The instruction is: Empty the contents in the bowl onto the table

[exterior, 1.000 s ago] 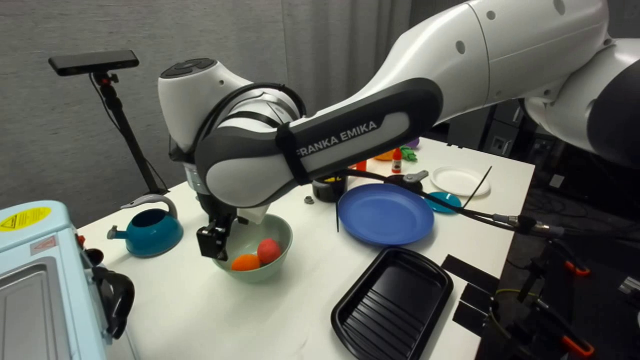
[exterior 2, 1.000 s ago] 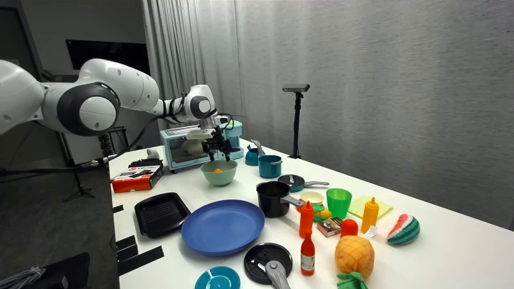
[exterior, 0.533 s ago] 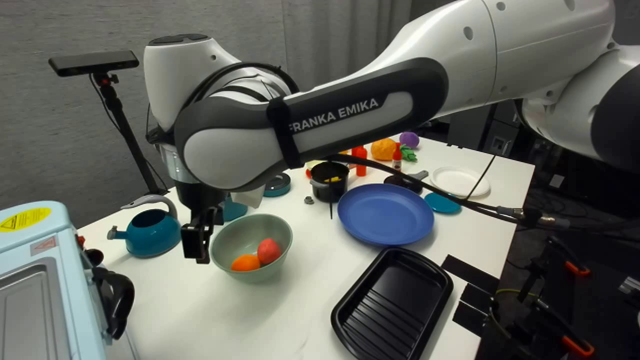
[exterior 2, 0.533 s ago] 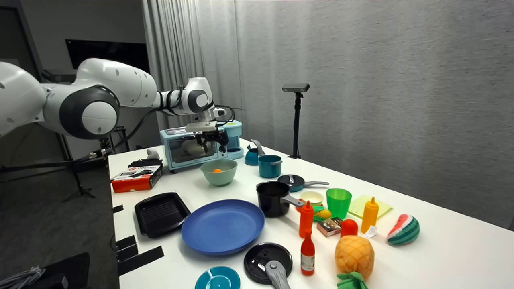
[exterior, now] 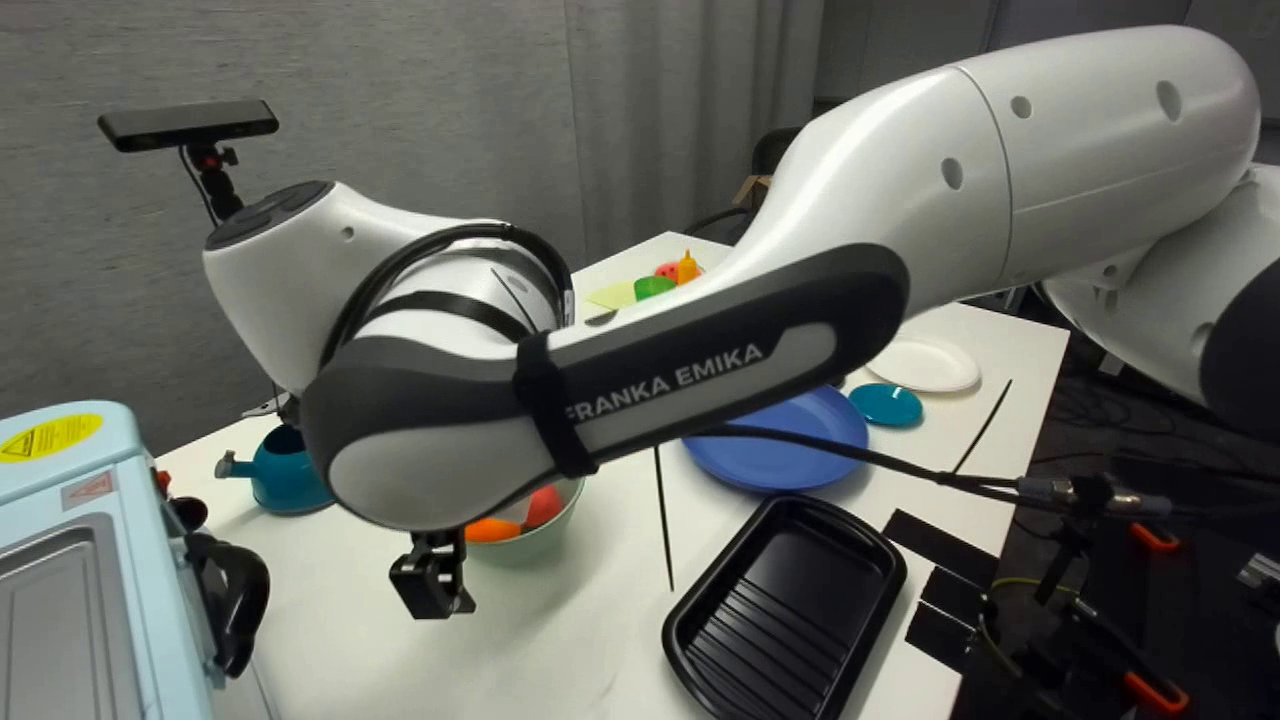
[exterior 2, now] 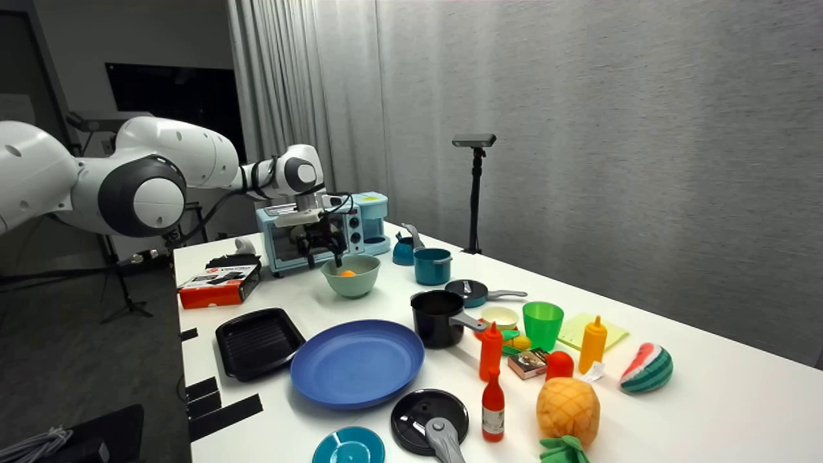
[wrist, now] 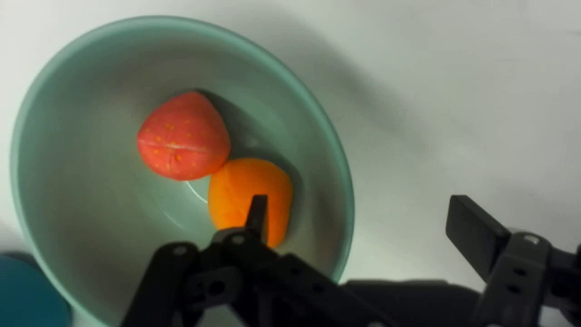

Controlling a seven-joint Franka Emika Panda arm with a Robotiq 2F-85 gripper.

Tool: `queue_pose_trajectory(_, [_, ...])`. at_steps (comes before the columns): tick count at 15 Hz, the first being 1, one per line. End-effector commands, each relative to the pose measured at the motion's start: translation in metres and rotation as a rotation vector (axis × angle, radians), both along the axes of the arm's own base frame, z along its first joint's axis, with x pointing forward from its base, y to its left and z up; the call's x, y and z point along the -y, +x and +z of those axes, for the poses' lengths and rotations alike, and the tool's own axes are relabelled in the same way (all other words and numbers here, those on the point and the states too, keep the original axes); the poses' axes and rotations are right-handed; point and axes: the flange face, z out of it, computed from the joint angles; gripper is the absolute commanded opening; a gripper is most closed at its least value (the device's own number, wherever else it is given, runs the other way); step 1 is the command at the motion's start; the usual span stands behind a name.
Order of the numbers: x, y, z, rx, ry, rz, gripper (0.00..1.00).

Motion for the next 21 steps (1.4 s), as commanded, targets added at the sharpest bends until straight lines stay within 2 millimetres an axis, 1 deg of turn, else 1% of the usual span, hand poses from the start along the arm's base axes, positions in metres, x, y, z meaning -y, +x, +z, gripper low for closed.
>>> queue_pose_trajectory(1, [-0.007,-0.003,0.005,0.101,-0.135,-0.003,0.75])
queue_pose_trajectory(2, [-0.007,-0.002,0.006,0.122,-0.158,0.000,0.74])
queue_pose_trajectory(4, [-0.007,0.000,0.006,0.140,-0.173,0.044,0.58])
queue_pose_trajectory(5, [-0.006,0.002,0.007,0.142,-0.166,0.053,0.49])
queue_pose_trajectory(6, [-0.005,0.003,0.005,0.138,-0.155,0.062,0.42])
queue_pose_trajectory(11, [0.002,0.010,0.000,0.108,-0.113,0.068,0.03])
queue_pose_trajectory(12, [0.004,0.011,0.002,0.107,-0.109,0.068,0.00])
queue_pose_trajectory(13, [0.006,0.012,0.004,0.105,-0.108,0.064,0.00])
queue_pose_trajectory(16, [0.015,0.021,0.029,0.109,-0.067,0.038,0.02])
queue_pose_trajectory(17, [0.019,0.024,0.040,0.114,-0.048,0.021,0.02])
queue_pose_trajectory(21, [0.040,0.040,0.096,0.142,0.055,-0.084,0.02])
